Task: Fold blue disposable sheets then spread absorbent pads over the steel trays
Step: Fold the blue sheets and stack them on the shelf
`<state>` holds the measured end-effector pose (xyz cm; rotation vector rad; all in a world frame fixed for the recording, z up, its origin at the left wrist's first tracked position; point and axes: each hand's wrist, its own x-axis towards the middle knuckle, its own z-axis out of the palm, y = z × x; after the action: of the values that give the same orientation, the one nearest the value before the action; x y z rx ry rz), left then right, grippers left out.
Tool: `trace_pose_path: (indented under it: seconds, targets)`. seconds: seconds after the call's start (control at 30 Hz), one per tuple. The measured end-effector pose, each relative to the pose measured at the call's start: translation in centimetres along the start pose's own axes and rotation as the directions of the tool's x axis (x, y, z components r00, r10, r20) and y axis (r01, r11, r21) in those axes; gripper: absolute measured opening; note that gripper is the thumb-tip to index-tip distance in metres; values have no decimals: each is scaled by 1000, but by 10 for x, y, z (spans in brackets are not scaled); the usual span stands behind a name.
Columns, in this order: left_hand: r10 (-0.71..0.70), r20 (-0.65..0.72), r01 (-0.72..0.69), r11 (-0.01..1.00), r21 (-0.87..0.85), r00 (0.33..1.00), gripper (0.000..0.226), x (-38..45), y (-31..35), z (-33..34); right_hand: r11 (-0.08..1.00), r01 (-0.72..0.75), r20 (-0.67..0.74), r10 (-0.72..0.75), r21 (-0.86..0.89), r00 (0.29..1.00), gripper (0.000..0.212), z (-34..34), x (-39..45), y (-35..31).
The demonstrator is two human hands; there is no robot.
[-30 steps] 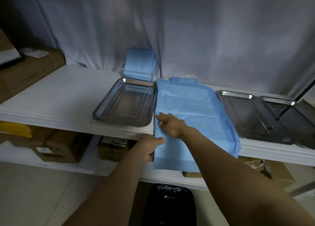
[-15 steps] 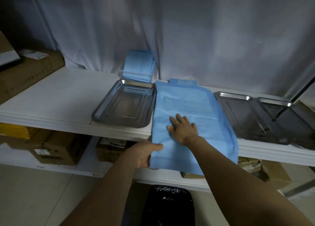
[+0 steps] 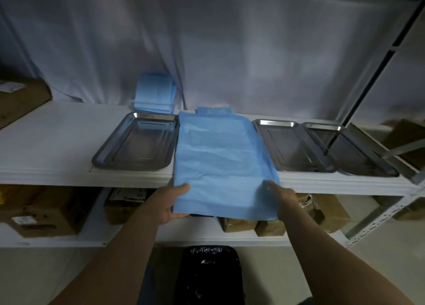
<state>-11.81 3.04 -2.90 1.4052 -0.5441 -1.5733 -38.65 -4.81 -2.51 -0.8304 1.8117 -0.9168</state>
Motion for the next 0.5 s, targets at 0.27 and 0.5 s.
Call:
trace_pose_path:
  seconds: [0.27,0.5]
  targets:
    - [180,-65,-182,983,-20,981,18,-4,7,0,991,-133,136,129,18,982,60,-9,-2,7]
    - [350,-311,-327,937,125,884,8,-12,36,25,987,86,122,-103,132,987,27,-25,-21,-32]
